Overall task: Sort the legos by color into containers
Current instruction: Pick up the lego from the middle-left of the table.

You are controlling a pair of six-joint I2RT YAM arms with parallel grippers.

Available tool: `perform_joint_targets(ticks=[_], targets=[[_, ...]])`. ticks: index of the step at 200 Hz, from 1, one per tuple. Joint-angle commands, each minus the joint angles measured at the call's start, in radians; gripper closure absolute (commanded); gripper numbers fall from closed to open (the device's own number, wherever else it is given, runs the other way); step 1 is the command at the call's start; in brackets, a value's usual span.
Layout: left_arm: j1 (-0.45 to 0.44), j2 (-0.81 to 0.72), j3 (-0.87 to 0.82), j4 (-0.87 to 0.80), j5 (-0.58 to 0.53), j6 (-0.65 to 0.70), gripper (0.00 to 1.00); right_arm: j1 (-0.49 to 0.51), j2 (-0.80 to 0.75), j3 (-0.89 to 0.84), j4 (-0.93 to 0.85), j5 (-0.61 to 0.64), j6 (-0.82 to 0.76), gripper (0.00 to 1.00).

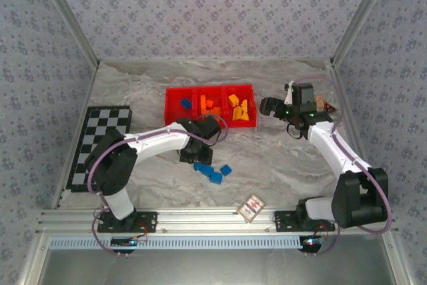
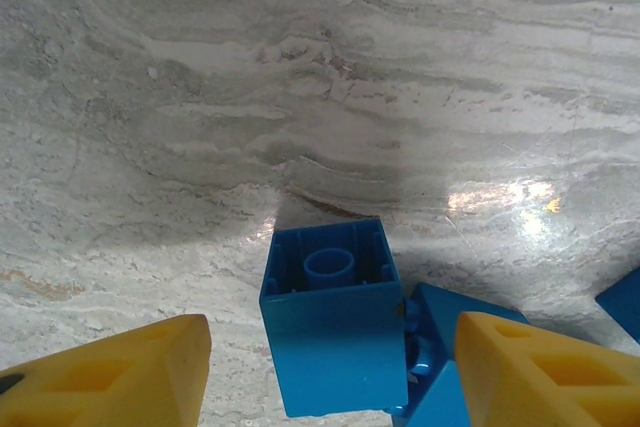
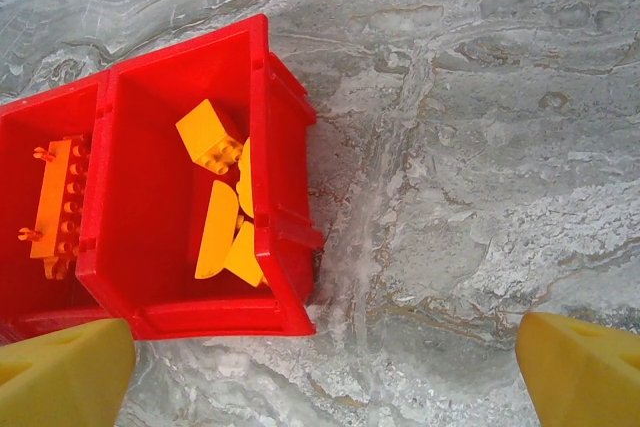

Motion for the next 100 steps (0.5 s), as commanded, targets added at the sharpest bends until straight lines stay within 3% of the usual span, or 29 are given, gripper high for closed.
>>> perform_joint_targets(ticks=[1,100], targets=[[-0.005,0.012,-0.008,0.000,0.011,-0.009,0.37,0.003,0.007,0.037,-0.029,-0.013,0.015,0.00],[0.011,0.002,-0.072,0.049,0.023,0.020,0.49,0.004,0.019,0.045,-0.041,-0.014,0.014,0.00]])
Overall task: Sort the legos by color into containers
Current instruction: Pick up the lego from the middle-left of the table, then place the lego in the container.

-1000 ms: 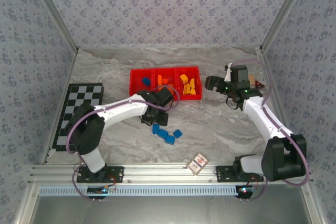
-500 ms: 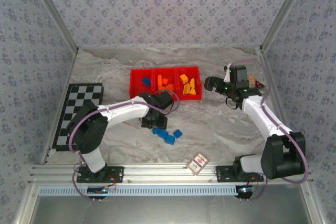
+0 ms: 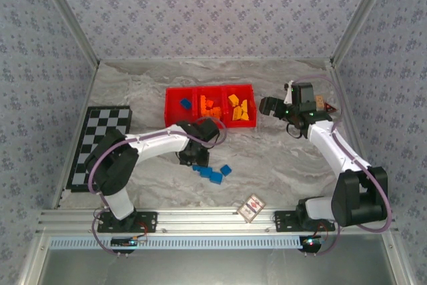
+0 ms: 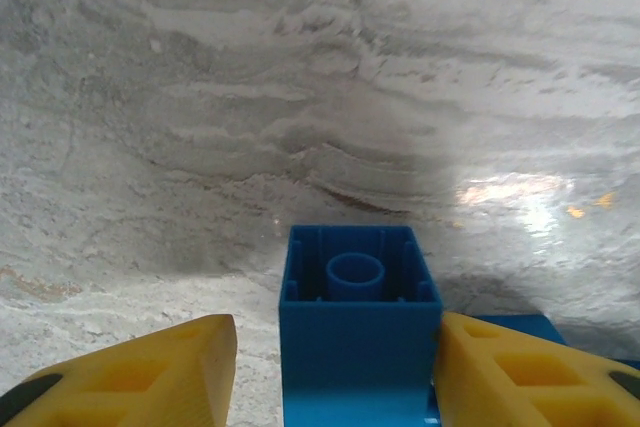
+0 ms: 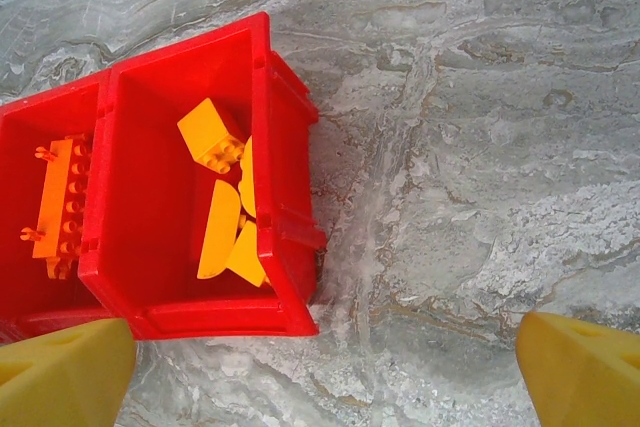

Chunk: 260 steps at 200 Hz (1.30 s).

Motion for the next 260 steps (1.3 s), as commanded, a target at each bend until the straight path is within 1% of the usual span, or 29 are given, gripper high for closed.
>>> perform_joint_targets(ticks=[1,46,67,98,129,160,203,231,260], targets=[[0.008,0.001,-0.021,0.021,0.022,0.018,0.49,0.004,0.006,0.035,-0.034,-0.010,0.009,0.00],[0.024,-0.008,-0.052,0.042,0.032,0.027,0.53,0.003,0.000,0.031,-0.034,-0.012,0.012,0.00],[0.025,-0.006,-0.055,0.049,0.031,0.024,0.59,0.003,0.000,0.031,-0.034,-0.017,0.015,0.00],[0.030,-0.007,-0.064,0.049,0.022,0.020,0.64,0.004,-0.005,0.032,-0.037,-0.018,0.015,0.00],[0.034,-0.026,-0.059,0.032,-0.005,0.022,0.69,0.004,-0.013,0.029,-0.038,-0.014,0.011,0.00],[0.037,-0.063,-0.053,0.019,-0.032,0.020,0.70,0.004,-0.008,0.029,-0.033,-0.020,0.015,0.00],[0.038,-0.121,-0.054,0.009,-0.072,0.010,0.75,0.004,-0.007,0.029,-0.034,-0.021,0.016,0.00],[0.038,-0.189,-0.050,-0.009,-0.140,-0.003,0.76,0.003,-0.007,0.031,-0.036,-0.021,0.014,0.00],[0.041,-0.300,-0.035,-0.052,-0.311,-0.019,0.76,0.004,-0.004,0.029,-0.032,-0.020,0.016,0.00]])
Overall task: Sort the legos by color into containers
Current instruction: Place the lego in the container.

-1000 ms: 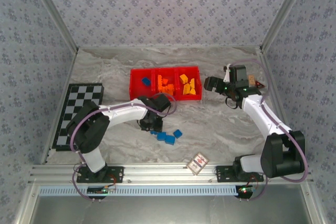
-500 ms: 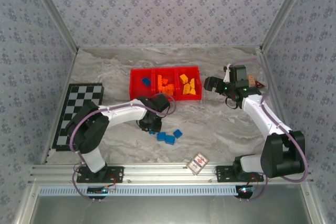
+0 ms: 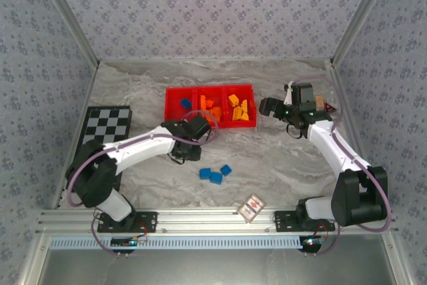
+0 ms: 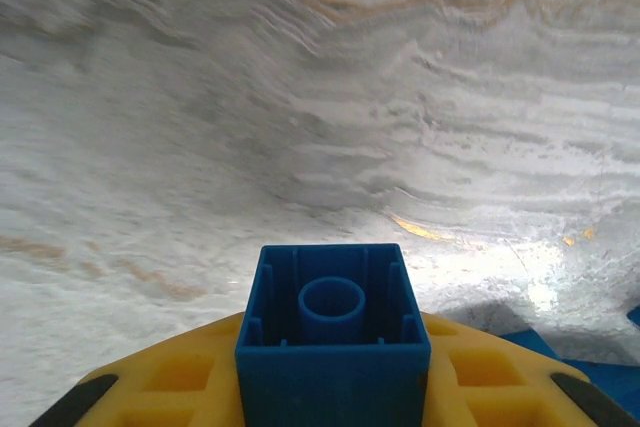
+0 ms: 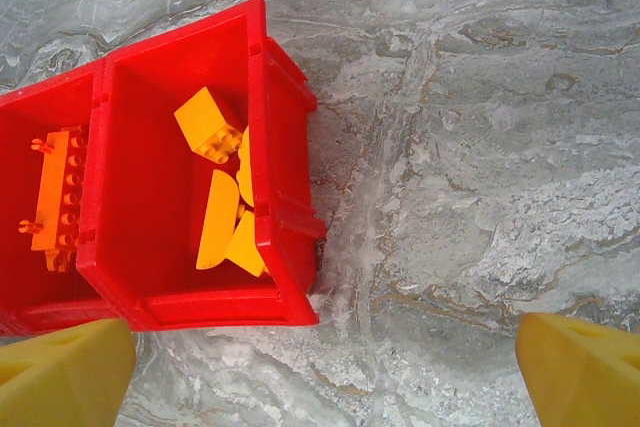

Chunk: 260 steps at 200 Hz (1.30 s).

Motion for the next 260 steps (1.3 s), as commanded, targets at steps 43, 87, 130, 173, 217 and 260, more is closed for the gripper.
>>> perform_joint_targets(ticks=[43,87,130,173,217,260], targets=[[0.117,-0.261,0.010,0.026,-0.213,0.018,0.75,0.006,-0.001,0.035,-0.023,-0.011,0.006,0.00],[0.273,-0.198,0.139,0.060,-0.144,0.131,0.74,0.004,-0.018,0.032,-0.026,-0.003,-0.002,0.00],[0.332,0.007,0.351,0.013,-0.077,0.224,0.74,0.004,-0.023,0.031,-0.028,0.002,-0.008,0.00],[0.366,0.209,0.521,-0.024,-0.032,0.274,0.75,0.002,-0.029,0.033,-0.034,0.000,-0.009,0.00],[0.391,0.382,0.632,-0.071,-0.013,0.271,0.76,0.004,-0.040,0.027,-0.024,-0.002,-0.007,0.00],[0.416,0.473,0.685,-0.058,0.039,0.274,0.76,0.016,-0.037,0.020,-0.008,-0.021,0.011,0.00]])
